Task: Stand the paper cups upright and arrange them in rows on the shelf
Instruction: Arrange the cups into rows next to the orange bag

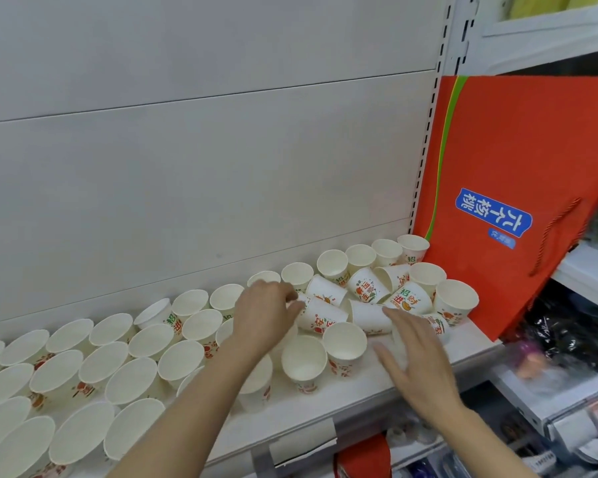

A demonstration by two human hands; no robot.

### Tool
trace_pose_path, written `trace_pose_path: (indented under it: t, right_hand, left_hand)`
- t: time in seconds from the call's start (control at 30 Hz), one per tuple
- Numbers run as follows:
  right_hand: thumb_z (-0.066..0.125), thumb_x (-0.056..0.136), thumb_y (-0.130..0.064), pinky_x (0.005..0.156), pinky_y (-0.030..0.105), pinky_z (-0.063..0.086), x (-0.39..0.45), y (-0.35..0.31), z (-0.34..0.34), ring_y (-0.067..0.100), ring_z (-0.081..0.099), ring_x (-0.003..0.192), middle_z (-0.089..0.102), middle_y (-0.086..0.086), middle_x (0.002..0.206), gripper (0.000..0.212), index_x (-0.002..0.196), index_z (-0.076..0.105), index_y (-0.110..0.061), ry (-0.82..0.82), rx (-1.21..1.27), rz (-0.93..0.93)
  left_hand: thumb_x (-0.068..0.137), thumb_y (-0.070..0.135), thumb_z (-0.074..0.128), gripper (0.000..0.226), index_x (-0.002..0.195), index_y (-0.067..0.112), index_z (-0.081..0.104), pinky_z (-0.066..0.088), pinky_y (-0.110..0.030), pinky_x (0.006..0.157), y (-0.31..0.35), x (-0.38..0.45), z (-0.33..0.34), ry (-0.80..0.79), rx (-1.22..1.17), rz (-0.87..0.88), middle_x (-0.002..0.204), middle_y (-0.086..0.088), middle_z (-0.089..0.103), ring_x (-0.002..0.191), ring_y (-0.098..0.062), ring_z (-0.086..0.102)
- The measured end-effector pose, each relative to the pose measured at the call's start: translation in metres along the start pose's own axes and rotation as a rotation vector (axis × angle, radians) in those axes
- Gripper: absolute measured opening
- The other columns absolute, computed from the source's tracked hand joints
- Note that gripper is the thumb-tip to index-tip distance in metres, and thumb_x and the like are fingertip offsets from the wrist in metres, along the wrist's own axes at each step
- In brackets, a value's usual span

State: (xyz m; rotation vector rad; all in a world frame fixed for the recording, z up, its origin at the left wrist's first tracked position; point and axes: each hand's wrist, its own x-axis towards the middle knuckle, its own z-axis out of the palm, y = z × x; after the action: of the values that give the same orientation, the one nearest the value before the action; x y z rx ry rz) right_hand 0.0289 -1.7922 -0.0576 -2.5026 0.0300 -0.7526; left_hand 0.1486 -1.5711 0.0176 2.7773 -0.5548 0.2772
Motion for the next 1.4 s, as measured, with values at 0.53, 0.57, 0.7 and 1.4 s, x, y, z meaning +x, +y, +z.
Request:
trace_pose_path:
  t: [0.53,0.57,0.7,1.4]
  right_hand:
    - [0.049,0.087,-0.031,0.090,0.035,0.044,0.043,0.022,-0.008,0.019,0.052,0.105,0.062,-0.002,0.113,0.037,0.119,0.060,-0.016,0.039,0.001,-0.159]
    - [0.053,0.087,-0.033,0.091,0.037,0.045,0.057,0.013,-0.003,0.018,0.051,0.106,0.062,-0.002,0.114,0.038,0.121,0.059,-0.017,0.002,0.052,-0.146]
    - [0.072,0.073,-0.048,0.097,0.034,0.038,0.102,-0.019,0.018,0.015,0.043,0.116,0.052,-0.005,0.126,0.072,0.135,0.040,-0.028,-0.289,0.206,-0.033]
    - [0.083,0.065,-0.012,0.095,0.027,0.036,-0.012,0.007,-0.017,-0.008,0.038,0.119,0.042,-0.028,0.127,0.079,0.127,0.043,-0.039,-0.030,0.556,0.323]
  left_hand:
    - [0.068,0.032,0.084,0.036,0.086,0.008,0.063,0.050,-0.033,0.066,0.022,0.080,0.020,-0.406,-0.216,-0.411,0.081,-0.010,0.064,0.078,-0.023,0.063]
    - [0.068,0.030,0.084,0.032,0.075,0.010,0.060,0.043,-0.031,0.057,0.022,0.077,0.015,-0.383,-0.278,-0.409,0.070,-0.008,0.058,0.066,-0.022,0.056]
    - [0.067,0.021,0.087,0.023,0.066,0.014,0.065,0.036,-0.025,0.058,0.024,0.060,-0.003,-0.286,-0.588,-0.343,0.063,0.001,0.057,0.060,-0.017,0.048]
    - [0.085,0.034,0.057,0.020,0.079,0.020,0.071,0.023,-0.027,0.051,0.014,0.017,0.001,-0.143,0.327,0.174,0.074,-0.001,0.066,0.073,-0.021,0.057]
